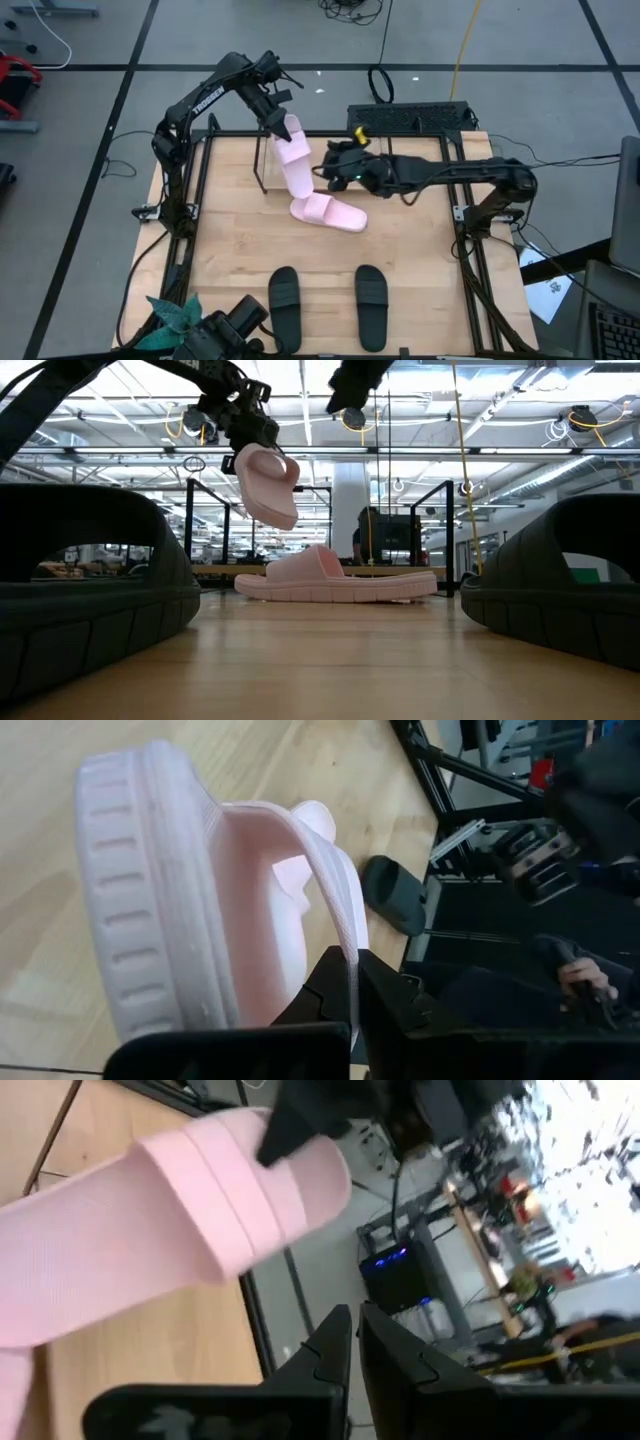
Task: Pick and place slides into the shelf
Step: Put the bottom pink slide on the shelf
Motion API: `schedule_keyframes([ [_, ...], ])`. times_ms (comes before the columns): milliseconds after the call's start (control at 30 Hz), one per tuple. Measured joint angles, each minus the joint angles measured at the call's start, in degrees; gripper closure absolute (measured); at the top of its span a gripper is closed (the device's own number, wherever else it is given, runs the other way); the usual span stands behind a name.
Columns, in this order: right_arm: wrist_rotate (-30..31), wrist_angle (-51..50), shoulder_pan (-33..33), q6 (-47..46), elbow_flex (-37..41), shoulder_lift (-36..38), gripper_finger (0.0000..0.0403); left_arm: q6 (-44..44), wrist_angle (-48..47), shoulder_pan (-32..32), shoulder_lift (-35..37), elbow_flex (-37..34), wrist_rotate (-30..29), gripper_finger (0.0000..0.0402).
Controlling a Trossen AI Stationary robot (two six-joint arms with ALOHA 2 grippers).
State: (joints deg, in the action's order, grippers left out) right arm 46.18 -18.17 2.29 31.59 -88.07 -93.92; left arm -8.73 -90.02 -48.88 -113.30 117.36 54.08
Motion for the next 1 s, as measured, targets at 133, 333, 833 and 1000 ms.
schedule_keyframes([
  [133, -1.4, 7.0, -0.2, 5.9, 0.0, -2.1, 0.0383, -0.4, 0.0, 0.0, 0.0, 0.0, 0.0, 0.0401],
  [333, -12.6, 10.3, -0.2, 5.1, 0.0, -2.3, 0.0351, -0.3, 0.0, -0.1, 0.0, 0.0, 0.1, 0.0402],
  [833, -25.0, 9.3, -0.2, 4.3, 0.0, -2.3, 0.0271, 1.0, 0.0, -0.2, 0.0, 0.0, 4.9, 0.0401],
  [1000, -20.0, 6.2, -0.1, 7.7, 0.0, -2.3, 0.0271, 2.2, 0.0, -0.6, 0.0, 0.0, 8.6, 0.0401],
])
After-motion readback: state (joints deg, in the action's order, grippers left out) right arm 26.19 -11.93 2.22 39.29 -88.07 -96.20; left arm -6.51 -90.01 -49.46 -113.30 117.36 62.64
